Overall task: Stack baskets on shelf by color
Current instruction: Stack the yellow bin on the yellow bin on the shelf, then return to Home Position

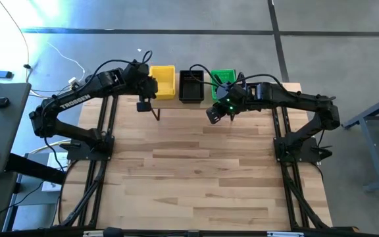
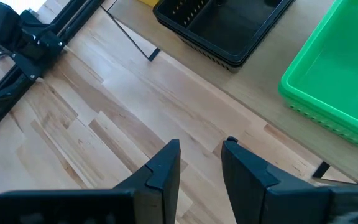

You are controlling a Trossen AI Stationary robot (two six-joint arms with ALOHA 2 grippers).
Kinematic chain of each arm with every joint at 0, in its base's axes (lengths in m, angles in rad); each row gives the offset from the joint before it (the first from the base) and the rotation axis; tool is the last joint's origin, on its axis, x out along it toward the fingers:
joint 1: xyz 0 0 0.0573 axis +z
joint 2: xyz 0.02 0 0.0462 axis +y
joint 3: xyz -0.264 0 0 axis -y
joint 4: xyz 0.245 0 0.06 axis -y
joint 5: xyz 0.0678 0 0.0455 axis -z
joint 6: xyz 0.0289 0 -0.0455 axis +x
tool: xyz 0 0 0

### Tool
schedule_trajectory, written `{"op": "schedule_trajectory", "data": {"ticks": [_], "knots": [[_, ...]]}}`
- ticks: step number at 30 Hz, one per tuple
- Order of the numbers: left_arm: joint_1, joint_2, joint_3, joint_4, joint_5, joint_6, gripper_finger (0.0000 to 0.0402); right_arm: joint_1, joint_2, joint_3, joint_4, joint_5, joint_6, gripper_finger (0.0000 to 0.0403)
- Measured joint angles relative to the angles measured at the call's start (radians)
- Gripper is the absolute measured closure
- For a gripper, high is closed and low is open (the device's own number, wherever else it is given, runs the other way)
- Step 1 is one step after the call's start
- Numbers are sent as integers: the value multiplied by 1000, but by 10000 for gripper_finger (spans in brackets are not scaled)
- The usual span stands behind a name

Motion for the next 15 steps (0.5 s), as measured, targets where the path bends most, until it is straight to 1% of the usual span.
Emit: {"op": "schedule_trajectory", "data": {"ticks": [10,15], "knots": [[-1,-1,2,-2,10,-18,286,-1,0,0,0,0,0,300],[-21,-2,69,-43,14,-52,255,0,0,0,0,-1,0,300]]}}
